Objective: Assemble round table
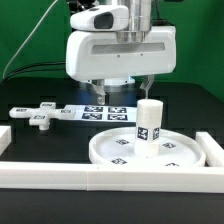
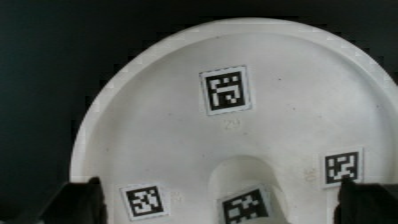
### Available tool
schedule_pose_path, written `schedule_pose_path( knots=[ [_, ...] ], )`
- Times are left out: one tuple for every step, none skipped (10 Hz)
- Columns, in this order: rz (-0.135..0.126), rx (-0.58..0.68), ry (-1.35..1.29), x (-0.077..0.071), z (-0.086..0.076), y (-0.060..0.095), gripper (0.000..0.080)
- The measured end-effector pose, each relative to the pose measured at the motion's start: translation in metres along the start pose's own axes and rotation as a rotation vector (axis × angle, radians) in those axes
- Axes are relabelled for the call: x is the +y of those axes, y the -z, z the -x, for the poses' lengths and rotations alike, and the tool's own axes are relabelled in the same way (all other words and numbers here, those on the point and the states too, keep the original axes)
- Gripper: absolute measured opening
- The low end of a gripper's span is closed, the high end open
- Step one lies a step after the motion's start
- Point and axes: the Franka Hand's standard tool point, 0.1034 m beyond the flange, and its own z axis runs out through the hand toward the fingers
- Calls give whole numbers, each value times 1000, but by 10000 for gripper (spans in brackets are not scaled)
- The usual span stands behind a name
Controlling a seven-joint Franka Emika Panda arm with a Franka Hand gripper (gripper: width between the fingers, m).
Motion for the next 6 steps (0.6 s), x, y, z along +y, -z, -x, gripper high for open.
schedule_pose_path(
  knots=[
    [5, -12, 4, 24, 24, 0, 649],
    [12, -13, 8, 44, 42, 3, 649],
    [19, -12, 29, 65, 56, 6, 649],
    [18, -18, 22, 80, 68, 2, 649],
    [17, -20, 14, 80, 68, 1, 649],
    [17, -20, 16, 80, 68, 1, 649]
  ],
)
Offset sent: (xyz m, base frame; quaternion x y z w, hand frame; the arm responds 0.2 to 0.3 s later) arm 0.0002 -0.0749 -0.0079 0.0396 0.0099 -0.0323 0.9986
